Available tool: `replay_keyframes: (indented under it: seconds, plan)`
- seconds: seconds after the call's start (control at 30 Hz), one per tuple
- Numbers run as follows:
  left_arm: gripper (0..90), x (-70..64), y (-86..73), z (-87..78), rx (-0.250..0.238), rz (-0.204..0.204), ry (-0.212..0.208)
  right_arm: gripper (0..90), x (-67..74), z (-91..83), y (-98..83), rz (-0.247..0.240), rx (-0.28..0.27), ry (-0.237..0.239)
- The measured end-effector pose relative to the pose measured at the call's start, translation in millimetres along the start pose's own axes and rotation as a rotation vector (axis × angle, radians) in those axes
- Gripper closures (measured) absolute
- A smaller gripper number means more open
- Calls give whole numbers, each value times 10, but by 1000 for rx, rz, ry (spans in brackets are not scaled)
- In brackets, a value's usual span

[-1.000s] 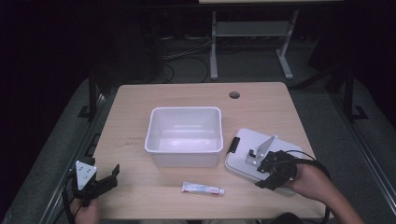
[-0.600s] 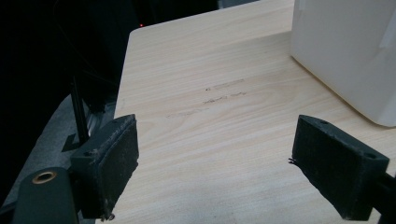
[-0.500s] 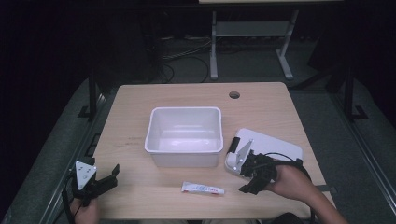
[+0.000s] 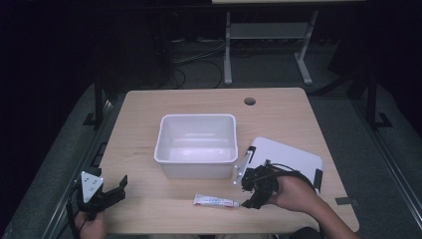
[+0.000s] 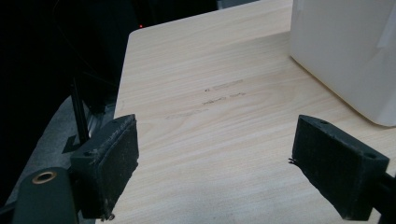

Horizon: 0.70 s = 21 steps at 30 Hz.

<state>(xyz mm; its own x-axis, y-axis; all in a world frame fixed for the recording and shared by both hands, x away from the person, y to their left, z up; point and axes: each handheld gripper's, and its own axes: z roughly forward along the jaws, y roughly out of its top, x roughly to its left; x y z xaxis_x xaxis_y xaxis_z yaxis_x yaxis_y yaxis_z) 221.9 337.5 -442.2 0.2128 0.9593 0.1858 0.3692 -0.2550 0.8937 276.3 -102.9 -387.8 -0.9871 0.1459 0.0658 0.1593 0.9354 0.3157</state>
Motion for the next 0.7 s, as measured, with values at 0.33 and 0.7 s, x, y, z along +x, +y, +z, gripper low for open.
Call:
replay_keyframes:
  seconds: [0.33,0.7]
  plan:
    - [141,4,0,-2,0,0,2,452,8,124,188,-36,18,15]
    - [141,0,2,-1,-1,5,1,452,0,226,311,-58,38,27]
